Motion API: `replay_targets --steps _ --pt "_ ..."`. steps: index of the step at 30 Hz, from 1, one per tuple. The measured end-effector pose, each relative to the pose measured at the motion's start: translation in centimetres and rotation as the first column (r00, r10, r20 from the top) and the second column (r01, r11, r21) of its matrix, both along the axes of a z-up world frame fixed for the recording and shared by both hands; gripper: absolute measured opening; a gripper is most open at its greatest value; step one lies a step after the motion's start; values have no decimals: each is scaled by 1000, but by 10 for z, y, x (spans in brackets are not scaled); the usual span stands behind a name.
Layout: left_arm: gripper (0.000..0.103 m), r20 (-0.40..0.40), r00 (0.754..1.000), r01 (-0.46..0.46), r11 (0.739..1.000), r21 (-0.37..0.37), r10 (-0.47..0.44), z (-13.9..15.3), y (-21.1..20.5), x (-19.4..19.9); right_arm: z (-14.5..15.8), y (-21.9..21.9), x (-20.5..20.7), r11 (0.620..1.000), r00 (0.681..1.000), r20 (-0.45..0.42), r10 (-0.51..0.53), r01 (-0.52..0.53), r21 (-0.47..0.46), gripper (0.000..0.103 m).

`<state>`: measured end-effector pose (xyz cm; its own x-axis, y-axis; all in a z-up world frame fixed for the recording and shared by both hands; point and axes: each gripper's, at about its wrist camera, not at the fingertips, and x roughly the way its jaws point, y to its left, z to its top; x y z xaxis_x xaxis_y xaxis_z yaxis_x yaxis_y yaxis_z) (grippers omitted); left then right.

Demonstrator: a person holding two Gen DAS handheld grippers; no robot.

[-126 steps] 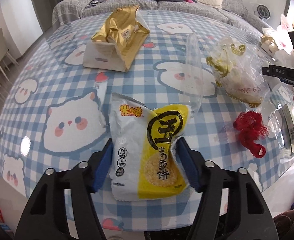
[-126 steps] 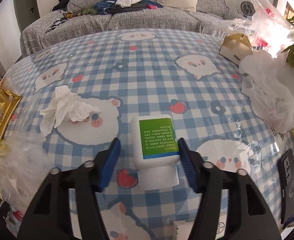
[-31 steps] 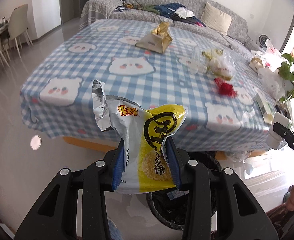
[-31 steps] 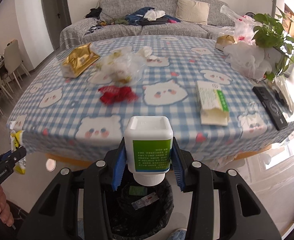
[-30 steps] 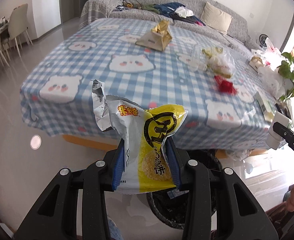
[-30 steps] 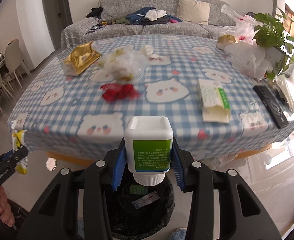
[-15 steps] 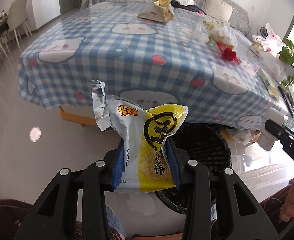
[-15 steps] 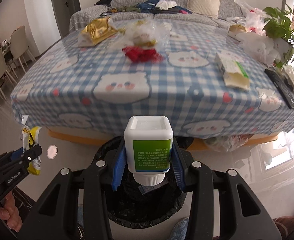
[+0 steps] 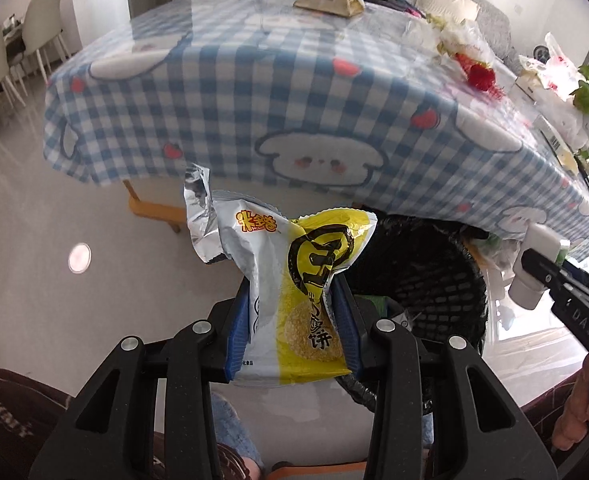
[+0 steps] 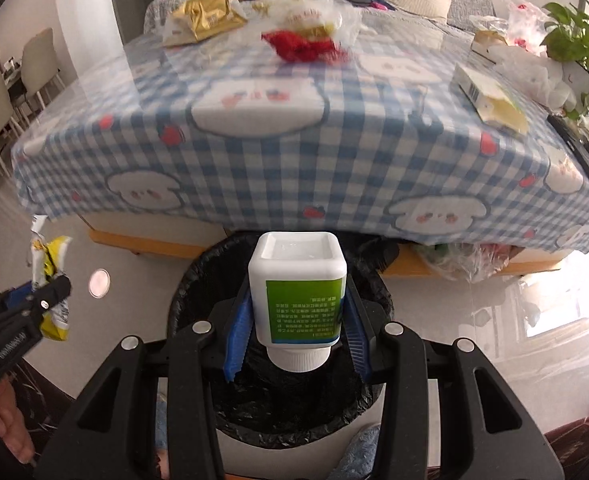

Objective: Collect trash

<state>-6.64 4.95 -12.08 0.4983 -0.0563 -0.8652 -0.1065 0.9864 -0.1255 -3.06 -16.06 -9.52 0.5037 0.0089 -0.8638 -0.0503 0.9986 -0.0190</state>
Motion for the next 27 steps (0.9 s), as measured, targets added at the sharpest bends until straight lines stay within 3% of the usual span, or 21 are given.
replay_targets --steps 12,22,24,27 --pt "38 -57 998 -10 1000 25 12 -31 2 4 -53 -2 -1 1000 997 -77 -14 13 -10 40" --pt "38 -67 998 22 998 53 -18 -39 -9 5 -61 4 0 1000 996 -88 -7 6 -17 40" --pt "38 -70 997 23 998 57 -19 -38 -10 5 -59 7 0 1000 997 -83 4 -5 -18 50" --pt "38 -68 997 28 998 62 -24 -36 -13 5 -59 8 -1 999 997 -72 12 -14 -33 56"
